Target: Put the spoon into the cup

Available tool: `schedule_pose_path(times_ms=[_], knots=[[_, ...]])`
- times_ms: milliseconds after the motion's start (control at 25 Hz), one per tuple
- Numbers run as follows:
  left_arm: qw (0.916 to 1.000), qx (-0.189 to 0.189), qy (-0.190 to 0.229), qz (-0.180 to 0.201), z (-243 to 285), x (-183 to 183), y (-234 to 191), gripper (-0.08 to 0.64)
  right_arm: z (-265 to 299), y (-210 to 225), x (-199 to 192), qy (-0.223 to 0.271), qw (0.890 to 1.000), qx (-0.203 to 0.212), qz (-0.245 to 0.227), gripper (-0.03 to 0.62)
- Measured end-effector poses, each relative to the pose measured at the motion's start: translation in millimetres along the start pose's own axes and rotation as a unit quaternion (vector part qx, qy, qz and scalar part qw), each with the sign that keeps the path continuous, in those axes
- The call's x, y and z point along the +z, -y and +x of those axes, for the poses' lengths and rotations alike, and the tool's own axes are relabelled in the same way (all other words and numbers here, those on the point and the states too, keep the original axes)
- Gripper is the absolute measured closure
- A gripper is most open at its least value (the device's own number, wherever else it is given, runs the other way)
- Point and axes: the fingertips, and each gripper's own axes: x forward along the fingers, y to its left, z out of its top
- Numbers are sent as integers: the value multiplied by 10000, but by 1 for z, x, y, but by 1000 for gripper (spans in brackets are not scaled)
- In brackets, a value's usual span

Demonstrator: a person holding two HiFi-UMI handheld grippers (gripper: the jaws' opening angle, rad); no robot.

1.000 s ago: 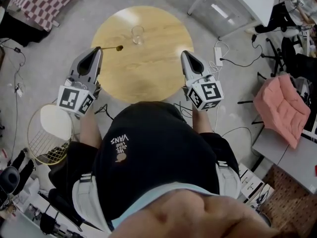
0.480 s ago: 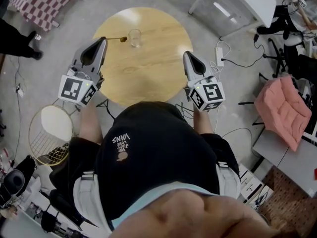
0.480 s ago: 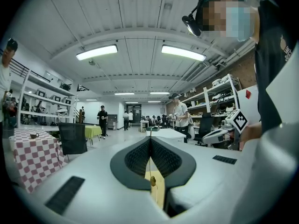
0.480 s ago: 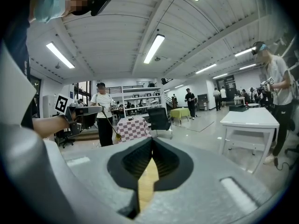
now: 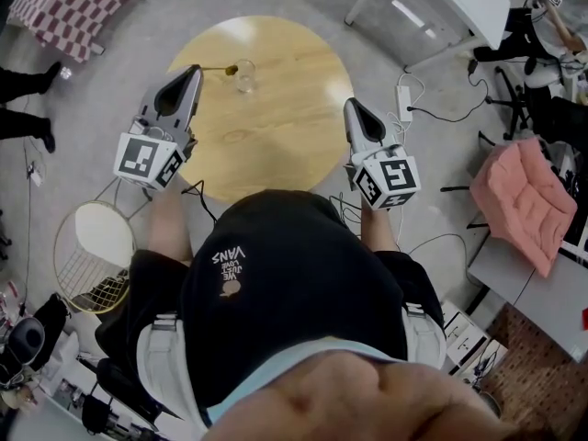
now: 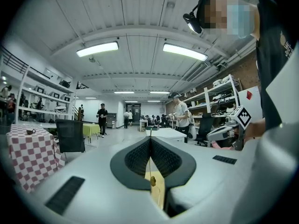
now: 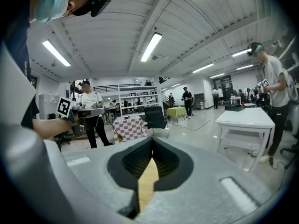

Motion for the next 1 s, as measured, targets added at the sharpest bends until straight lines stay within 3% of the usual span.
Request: schedule_pose_path(times_ms=[1000], knots=[[9978,-215,-593,-201,50,-68,-18,558,16,35,-10,-168,9990,-390,125,595]])
